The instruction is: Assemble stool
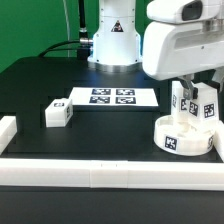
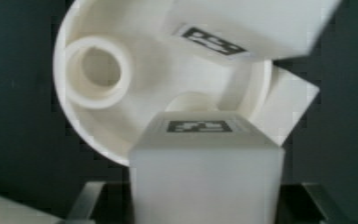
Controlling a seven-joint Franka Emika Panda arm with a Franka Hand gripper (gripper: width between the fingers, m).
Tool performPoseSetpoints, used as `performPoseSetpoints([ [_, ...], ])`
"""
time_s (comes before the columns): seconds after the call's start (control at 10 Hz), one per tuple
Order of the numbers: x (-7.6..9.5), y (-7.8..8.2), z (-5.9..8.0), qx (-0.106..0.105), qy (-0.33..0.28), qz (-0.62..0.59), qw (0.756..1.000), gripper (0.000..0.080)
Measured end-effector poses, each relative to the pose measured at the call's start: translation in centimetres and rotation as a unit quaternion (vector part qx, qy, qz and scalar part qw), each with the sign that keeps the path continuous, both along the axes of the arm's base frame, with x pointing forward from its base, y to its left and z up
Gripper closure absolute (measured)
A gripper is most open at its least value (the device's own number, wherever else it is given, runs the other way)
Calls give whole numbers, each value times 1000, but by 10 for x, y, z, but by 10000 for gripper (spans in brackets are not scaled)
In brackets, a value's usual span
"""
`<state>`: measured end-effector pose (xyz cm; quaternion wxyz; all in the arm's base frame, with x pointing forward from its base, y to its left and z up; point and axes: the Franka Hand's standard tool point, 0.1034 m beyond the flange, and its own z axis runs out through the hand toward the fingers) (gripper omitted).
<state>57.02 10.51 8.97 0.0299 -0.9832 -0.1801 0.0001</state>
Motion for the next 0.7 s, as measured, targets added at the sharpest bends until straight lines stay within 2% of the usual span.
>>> performPoseSetpoints([
  [0.3, 0, 0, 0, 0, 5, -84, 996, 461],
  [0.7, 0, 4, 0, 4, 18, -275, 961, 461],
])
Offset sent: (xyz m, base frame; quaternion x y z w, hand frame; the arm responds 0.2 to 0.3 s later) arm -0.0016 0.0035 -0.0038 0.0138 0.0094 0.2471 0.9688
